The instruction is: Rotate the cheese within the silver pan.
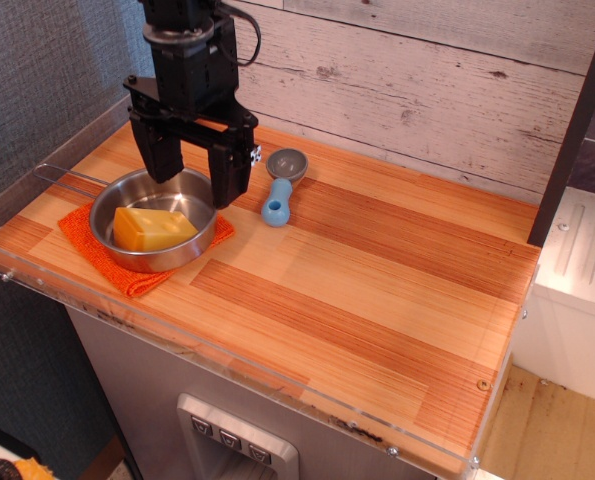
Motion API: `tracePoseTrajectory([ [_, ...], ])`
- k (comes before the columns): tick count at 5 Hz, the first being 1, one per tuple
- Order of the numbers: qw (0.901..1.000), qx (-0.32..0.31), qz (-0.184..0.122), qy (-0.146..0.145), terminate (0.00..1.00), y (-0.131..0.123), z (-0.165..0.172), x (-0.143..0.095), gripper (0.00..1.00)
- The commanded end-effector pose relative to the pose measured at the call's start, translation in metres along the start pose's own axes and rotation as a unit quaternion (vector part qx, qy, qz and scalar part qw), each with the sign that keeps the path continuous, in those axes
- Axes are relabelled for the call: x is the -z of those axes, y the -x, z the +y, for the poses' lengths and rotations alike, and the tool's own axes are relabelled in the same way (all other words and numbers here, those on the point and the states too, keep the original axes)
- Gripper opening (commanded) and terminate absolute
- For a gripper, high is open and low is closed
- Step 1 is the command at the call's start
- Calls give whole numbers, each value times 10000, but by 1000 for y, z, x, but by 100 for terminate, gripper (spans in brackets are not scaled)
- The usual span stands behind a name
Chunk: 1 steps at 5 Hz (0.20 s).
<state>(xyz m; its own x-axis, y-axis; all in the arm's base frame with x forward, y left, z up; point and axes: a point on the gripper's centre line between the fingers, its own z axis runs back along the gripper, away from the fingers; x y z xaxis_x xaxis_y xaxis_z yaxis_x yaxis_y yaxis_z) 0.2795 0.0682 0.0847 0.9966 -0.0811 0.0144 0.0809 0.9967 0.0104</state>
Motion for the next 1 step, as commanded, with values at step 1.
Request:
tracePoseTrajectory([
  [1,9997,44,-235,-93,100,0,0,-16,100],
])
